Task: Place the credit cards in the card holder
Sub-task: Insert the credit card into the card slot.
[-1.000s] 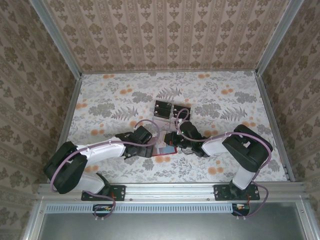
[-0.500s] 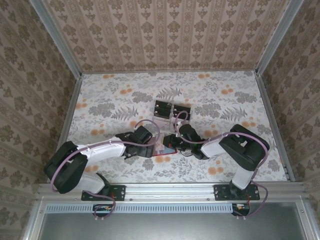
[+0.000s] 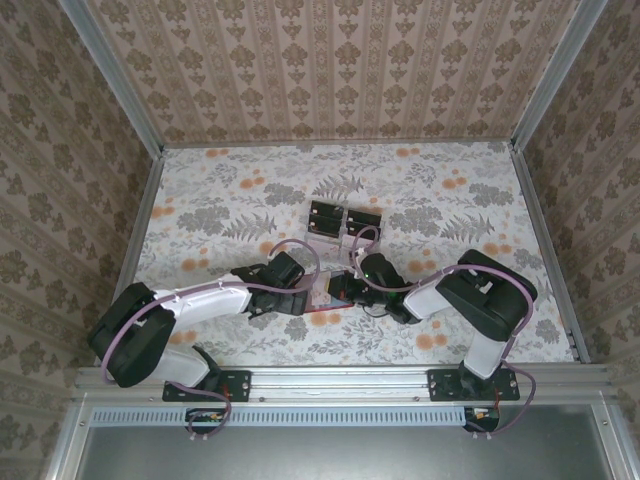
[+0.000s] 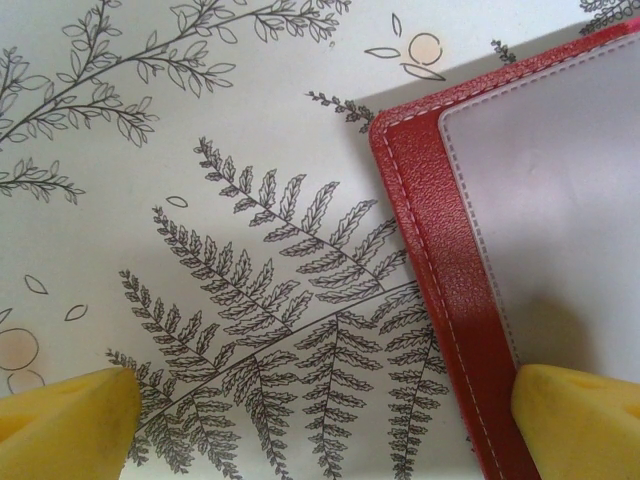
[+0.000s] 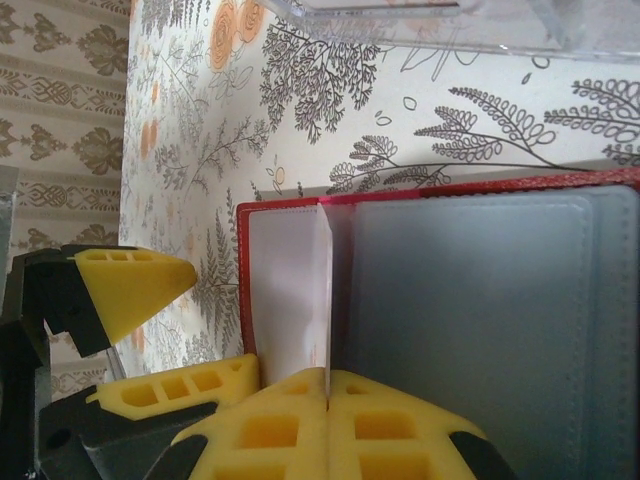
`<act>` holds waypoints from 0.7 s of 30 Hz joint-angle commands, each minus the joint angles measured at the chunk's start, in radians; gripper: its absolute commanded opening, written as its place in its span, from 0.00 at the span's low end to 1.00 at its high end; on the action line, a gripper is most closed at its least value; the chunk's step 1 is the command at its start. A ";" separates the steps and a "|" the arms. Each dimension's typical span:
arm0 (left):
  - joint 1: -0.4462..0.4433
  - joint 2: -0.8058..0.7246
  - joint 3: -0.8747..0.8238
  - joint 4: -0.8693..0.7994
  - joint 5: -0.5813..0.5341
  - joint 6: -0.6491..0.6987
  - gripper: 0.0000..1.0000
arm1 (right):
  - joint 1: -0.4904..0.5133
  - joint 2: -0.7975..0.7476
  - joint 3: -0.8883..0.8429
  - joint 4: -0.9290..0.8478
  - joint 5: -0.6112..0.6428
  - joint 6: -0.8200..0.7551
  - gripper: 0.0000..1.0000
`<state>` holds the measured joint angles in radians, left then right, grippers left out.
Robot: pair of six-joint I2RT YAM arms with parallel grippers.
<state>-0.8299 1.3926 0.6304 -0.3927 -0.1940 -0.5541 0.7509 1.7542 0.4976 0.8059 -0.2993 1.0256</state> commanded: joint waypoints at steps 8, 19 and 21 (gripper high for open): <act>-0.001 0.015 -0.028 -0.011 -0.008 -0.015 1.00 | -0.019 -0.055 -0.006 0.000 0.016 -0.025 0.00; -0.001 0.020 -0.023 -0.008 -0.004 -0.009 1.00 | -0.056 -0.092 0.024 -0.060 0.032 -0.077 0.00; -0.001 0.023 -0.021 -0.010 -0.005 -0.007 1.00 | -0.058 -0.078 0.028 -0.054 0.031 -0.077 0.00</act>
<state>-0.8299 1.3926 0.6285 -0.3889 -0.1905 -0.5541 0.7002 1.6745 0.4969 0.7692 -0.2882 0.9752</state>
